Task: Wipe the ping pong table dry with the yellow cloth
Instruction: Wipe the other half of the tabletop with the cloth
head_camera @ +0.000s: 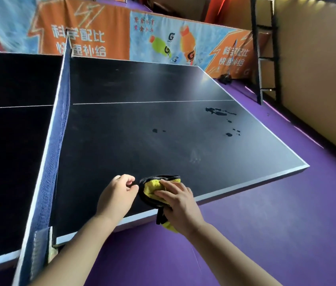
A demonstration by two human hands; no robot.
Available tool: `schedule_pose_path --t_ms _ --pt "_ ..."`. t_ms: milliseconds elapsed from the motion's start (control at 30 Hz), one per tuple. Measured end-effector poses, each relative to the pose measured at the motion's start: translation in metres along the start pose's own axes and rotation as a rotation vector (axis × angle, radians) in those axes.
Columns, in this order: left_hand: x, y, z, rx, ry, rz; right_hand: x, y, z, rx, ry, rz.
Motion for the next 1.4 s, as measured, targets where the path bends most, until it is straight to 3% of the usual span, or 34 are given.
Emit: schedule_pose_path --t_ms 200,467,700,867,1033,1300,1400 --pt "0.039 -0.034 0.007 -0.124 -0.128 0.164 -0.021 -0.059 -0.068 0.189 -0.104 0.115" --pt "0.081 -0.019 0.034 -0.442 -0.196 0.563 -0.009 -0.105 -0.152 0.480 -0.291 0.404" --pt "0.106 0.055 0.026 -0.641 -0.212 0.741 0.041 -0.078 -0.213 0.779 -0.462 0.659" --pt "0.118 0.090 0.032 -0.693 -0.236 0.881 0.097 -0.055 -0.243 0.790 -0.507 0.837" --pt "0.140 0.099 0.038 -0.694 -0.256 0.850 0.122 -0.022 -0.287 0.915 -0.291 1.008" --pt "0.180 0.090 0.050 -0.542 -0.303 0.650 0.140 -0.011 -0.303 0.928 -0.380 0.920" --pt "0.190 0.081 0.050 -0.461 -0.322 0.593 0.143 -0.003 -0.308 0.923 -0.271 0.992"
Point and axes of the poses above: each hand's wrist, its own y-axis away from the middle knuckle, its own z-axis out of the back of the hand, x = y × z, the point moved 7 cm from there along -y, towards the middle knuckle, and after that the axes turned 11 degrees about -x, right-handed, at the moved point
